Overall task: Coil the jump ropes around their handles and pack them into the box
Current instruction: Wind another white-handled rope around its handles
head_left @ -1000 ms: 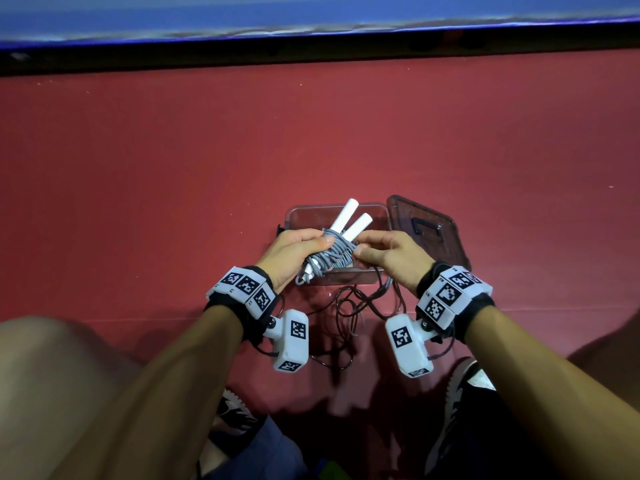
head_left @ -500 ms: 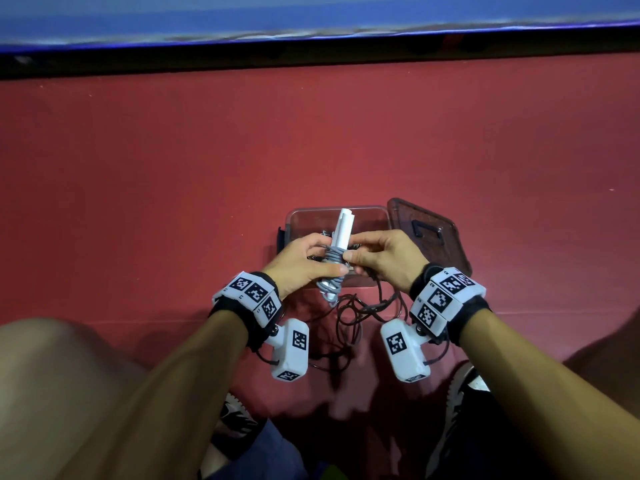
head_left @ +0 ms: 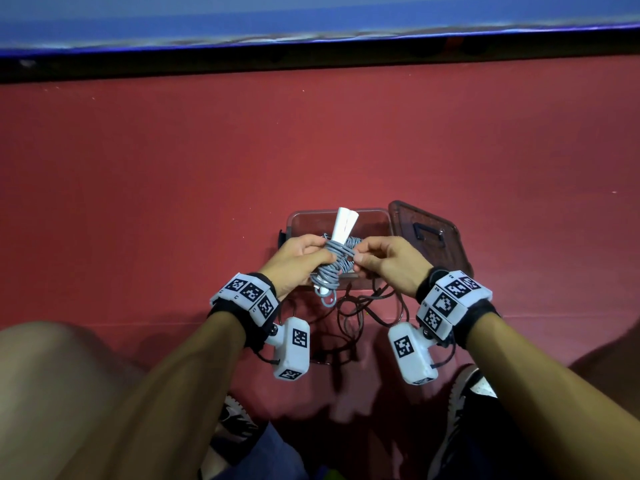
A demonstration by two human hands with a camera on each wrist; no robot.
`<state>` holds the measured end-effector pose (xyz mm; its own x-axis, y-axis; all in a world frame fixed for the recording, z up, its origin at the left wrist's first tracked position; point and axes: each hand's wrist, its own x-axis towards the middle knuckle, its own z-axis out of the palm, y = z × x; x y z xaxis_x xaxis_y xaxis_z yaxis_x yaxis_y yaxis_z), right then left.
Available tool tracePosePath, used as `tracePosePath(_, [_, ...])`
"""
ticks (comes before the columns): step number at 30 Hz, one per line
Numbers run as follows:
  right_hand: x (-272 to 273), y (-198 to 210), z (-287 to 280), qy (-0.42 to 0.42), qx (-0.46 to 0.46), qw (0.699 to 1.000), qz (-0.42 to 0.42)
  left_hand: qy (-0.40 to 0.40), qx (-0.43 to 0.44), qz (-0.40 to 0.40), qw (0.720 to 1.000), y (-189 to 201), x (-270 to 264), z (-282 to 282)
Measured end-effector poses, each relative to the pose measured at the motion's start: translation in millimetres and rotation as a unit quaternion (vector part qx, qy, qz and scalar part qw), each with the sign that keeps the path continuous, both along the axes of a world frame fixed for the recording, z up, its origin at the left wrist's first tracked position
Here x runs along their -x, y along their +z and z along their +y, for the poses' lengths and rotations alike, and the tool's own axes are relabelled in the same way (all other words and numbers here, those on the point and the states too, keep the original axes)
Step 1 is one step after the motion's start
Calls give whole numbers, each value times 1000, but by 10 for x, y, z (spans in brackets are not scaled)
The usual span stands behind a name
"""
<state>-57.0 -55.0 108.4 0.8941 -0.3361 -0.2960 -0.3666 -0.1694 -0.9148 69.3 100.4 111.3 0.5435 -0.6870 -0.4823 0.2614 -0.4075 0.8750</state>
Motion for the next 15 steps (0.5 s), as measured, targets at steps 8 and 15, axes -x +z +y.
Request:
tracePosePath(8, [-6,26,-23,-10,72,997,5,-29,23,36,999,36,-3,13])
tracePosePath(15, [-7,20,19,-31,-57,998,-3,-11,45,42,998,42,13,-5])
